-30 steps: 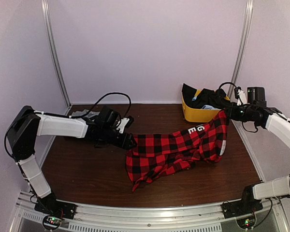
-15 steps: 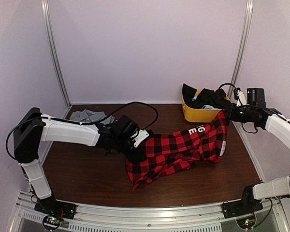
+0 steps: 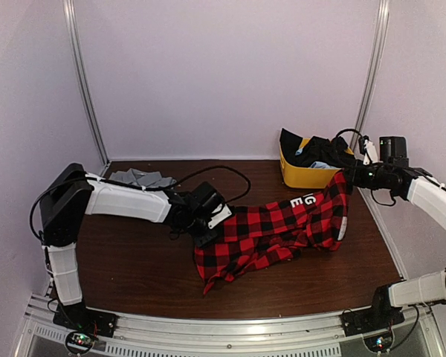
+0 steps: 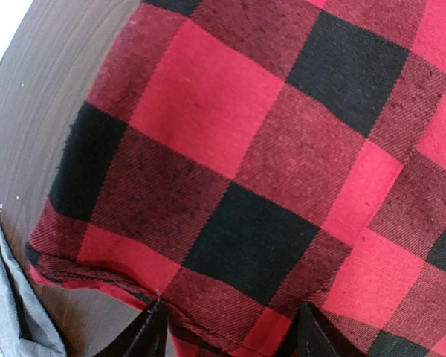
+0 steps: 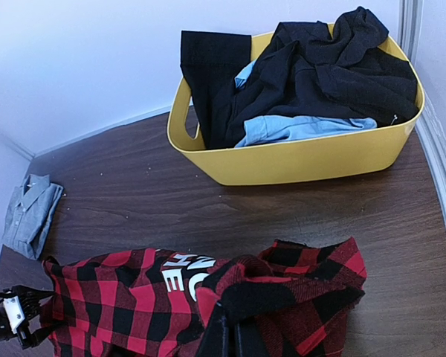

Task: Fold and stack the long sleeve shirts
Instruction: Flatten out the crumpled shirt at the center of the board.

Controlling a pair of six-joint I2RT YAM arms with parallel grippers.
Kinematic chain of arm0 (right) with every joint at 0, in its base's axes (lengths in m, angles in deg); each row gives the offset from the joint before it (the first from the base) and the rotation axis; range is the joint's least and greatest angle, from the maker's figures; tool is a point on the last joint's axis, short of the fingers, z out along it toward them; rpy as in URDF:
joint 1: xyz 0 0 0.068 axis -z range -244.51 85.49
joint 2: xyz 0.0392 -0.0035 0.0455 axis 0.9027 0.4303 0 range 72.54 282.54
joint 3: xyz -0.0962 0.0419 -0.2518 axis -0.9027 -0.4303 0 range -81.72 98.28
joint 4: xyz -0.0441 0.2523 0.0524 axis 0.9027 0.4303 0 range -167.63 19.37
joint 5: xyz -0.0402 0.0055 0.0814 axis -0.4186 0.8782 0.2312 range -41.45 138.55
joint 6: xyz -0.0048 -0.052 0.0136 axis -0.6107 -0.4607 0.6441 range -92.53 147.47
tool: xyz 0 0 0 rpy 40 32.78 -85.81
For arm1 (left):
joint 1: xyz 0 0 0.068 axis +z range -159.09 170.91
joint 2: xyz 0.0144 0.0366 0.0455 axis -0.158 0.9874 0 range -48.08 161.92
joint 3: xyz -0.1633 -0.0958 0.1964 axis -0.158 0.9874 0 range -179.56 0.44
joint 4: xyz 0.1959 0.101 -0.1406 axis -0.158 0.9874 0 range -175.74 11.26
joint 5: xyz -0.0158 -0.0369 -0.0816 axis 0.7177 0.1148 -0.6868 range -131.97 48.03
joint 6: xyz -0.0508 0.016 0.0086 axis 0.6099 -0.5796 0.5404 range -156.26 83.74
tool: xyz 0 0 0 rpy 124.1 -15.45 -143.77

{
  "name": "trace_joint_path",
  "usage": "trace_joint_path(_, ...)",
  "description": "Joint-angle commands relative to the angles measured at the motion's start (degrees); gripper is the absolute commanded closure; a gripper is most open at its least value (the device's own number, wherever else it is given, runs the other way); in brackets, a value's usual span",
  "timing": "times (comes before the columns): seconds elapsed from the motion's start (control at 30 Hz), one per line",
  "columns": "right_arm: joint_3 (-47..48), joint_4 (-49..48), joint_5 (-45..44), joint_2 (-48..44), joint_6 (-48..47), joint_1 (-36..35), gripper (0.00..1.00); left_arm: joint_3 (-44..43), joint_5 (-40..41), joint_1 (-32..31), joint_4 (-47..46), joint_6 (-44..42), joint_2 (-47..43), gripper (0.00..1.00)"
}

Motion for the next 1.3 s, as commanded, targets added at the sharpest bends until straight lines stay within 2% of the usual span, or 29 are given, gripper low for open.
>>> trace_joint_path(0.0, -0.59, -1.24, 1.02, 0.20, -0.01, 0.49, 1.00, -2.59, 2.22, -0.34, 0.78, -1.05, 1.32, 0.41)
trace_joint_path(0.1, -0.84, -1.41, 1.16, 0.30, 0.03, 0.49, 1.00, -2.60, 2.00, -0.28, 0.77, -0.92, 1.63, 0.50)
trace_joint_path(0.3, -1.14, -1.65, 1.27, 0.43, -0.01, 0.49, 1.00, -2.68, 1.10, -0.31, -0.22, -0.32, 1.79, 0.73)
trace_joint_path(0.47, -0.95, -1.47, 1.21, 0.41, -0.19, 0.49, 1.00, -2.94, -0.98, -0.28, -0.53, -0.32, 1.82, 0.83)
trace_joint_path(0.5, -0.95, -1.40, 1.18, 0.47, -0.21, 0.49, 1.00, -3.07, -1.44, -0.30, -0.33, -0.33, 1.69, 0.82)
trace_joint_path(0.73, -1.29, -1.67, 1.30, 0.78, -0.36, 0.49, 1.00, -1.43, -6.89, -0.34, -1.36, -1.03, -1.34, 0.59)
trace_joint_path(0.8, -1.38, -1.85, 1.51, 0.91, -0.32, 0.53, 1.00, -1.37, -7.06, -0.28, -1.35, -1.23, -1.30, 0.55)
trace_joint_path(1.0, -1.30, -1.80, 1.53, 0.86, -0.25, 0.49, 1.00, -2.08, -4.43, -0.33, -0.20, -2.12, 0.36, 0.53)
trace_joint_path(1.27, -1.26, -1.86, 1.65, 1.03, -0.30, 0.44, 1.00, -3.12, 0.43, -0.29, 1.49, -3.47, 2.50, 0.58)
